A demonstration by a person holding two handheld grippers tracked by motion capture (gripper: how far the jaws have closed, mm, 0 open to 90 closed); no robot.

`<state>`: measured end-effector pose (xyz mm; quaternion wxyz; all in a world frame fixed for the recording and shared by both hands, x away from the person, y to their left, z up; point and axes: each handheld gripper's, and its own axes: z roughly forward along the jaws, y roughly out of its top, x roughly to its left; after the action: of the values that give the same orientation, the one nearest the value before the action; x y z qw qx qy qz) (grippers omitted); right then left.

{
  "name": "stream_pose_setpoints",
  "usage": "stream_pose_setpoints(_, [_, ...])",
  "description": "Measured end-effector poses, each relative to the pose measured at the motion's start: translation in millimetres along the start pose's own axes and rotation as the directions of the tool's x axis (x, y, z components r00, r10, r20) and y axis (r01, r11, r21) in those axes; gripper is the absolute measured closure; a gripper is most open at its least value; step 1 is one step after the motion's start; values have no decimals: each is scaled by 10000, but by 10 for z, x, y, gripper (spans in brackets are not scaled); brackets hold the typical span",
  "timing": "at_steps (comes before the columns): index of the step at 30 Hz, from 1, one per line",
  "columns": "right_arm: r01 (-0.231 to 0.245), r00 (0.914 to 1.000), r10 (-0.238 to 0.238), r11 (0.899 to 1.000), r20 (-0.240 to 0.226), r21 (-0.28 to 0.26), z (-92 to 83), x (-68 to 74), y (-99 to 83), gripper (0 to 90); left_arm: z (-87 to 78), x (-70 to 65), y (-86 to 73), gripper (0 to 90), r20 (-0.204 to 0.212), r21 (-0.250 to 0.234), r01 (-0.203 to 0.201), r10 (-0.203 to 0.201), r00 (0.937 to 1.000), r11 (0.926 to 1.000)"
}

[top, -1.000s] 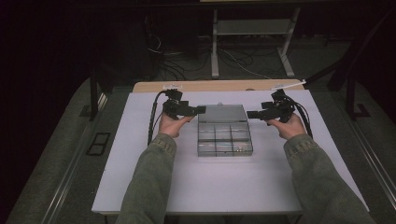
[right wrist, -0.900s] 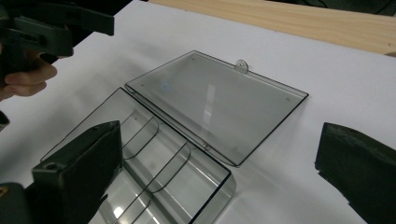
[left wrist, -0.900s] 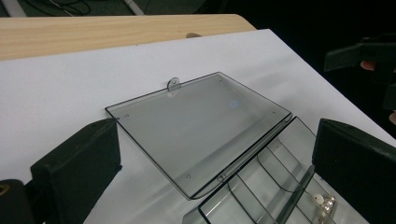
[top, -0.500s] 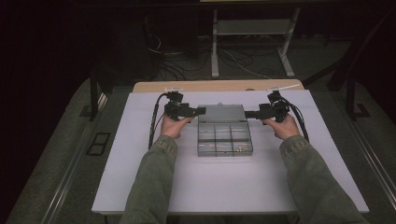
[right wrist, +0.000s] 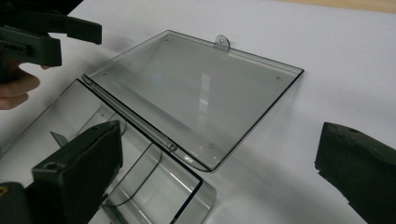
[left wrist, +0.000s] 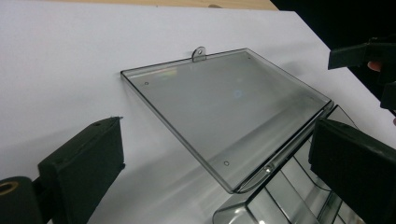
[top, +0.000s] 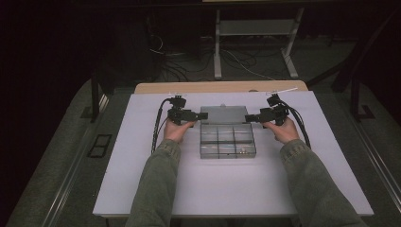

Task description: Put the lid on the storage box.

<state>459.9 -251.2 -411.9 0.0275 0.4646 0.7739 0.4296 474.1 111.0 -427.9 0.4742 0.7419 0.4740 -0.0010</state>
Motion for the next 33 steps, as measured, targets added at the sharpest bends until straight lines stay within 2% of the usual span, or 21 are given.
stream_pose_setpoints(3, [-32, 10000, 32, 10000, 3, 5, 30, -12, -1, 6, 16, 34, -21, 44, 7, -20, 215, -215, 9998, 9998])
stream_pose_setpoints(4, [-76, 10000, 76, 10000, 5, 17, 52, -13, -8, 56, 22, 41, -27, 67, -4, -39, 268, -268, 9996, 9996])
stream_pose_setpoints(5, [-76, 10000, 76, 10000, 5, 17, 52, -13, -8, 56, 32, 45, -31, 67, -11, -53, 289, -289, 9996, 9996])
stream_pose_setpoints(7, [-151, 9999, 151, 9999, 22, -37, 83, -18, -16, 159, 52, 47, -38, 110, -27, -38, 347, -347, 9994, 9994])
stream_pose_setpoints(10, [-279, 9996, 279, 9996, 57, 2, 105, -17, -18, 170, 83, 54, -50, 133, 35, -57, 378, -378, 9993, 9993])
stream_pose_setpoints(11, [-342, 9994, 342, 9994, 65, -58, 116, -15, -20, 221, 90, 49, -53, 144, 79, -33, 418, -418, 9991, 9991])
stream_pose_setpoints(14, [-395, 9992, 395, 9992, 68, -72, 127, -17, -23, 241, 117, 43, -63, 158, 158, 63, 329, -330, 9993, 9994])
stream_pose_setpoints(18, [-527, 9985, 527, 9986, 126, -4, 162, -39, -40, 319, 146, 40, -82, 206, 202, 83, 425, -427, 9989, 9991])
stream_pose_setpoints(33, [-932, 9956, 932, 9955, 39, 139, 272, -58, -69, 400, 218, 63, -139, 307, 456, 250, 770, -781, 9959, 9967])
